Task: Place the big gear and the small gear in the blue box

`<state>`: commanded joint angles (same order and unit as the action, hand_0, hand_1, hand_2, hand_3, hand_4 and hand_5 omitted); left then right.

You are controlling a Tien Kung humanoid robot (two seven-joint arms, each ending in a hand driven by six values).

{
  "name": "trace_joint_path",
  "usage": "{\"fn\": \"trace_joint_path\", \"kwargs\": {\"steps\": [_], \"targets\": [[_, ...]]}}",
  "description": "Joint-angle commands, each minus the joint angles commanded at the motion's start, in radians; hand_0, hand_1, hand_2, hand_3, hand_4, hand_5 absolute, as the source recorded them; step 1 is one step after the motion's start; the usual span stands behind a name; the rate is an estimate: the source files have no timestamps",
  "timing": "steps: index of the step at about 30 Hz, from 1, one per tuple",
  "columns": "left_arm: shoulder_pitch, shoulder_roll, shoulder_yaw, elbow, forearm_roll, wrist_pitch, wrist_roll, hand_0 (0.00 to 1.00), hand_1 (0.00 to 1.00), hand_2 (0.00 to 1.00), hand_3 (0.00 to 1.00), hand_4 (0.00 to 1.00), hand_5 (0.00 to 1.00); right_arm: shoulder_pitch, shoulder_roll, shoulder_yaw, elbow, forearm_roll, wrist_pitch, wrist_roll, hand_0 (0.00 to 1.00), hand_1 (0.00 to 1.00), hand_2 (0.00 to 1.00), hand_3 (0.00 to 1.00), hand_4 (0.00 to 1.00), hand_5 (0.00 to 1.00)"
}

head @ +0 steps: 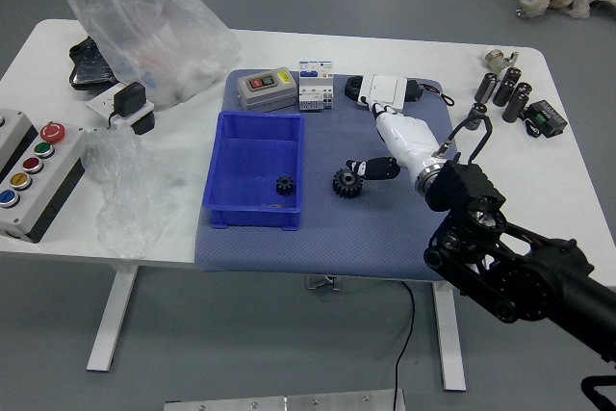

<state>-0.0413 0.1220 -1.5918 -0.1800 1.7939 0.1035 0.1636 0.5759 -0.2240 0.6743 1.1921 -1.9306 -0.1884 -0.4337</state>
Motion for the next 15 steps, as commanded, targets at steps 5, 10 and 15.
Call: {"fn": "trace_joint_path", "kwargs": {"steps": [5, 10, 15], "targets": [[-0.004, 0.001, 0.006, 0.000, -0.003, 0.000, -0.003, 0.623, 0.511, 0.527, 0.638, 0.670, 0.360, 0.006, 0.007, -0.035, -0.027, 0.025, 0.020, -0.003, 0.631, 0.848, 0.998, 0.998, 0.886, 0.292], [-0.002, 0.002, 0.003, 0.000, -0.001, 0.001, -0.001, 0.624, 0.511, 0.527, 0.638, 0.669, 0.361, 0.010, 0.003, -0.047, -0.021, 0.070, 0.037, 0.001, 0.633, 0.848, 0.998, 0.998, 0.932, 0.355], [-0.004, 0.003, 0.004, 0.000, -0.002, 0.002, -0.002, 0.624, 0.511, 0.527, 0.638, 0.669, 0.361, 0.025, 0.006, -0.077, -0.041, 0.102, 0.051, -0.006, 0.633, 0.848, 0.998, 0.998, 0.932, 0.355]]}}
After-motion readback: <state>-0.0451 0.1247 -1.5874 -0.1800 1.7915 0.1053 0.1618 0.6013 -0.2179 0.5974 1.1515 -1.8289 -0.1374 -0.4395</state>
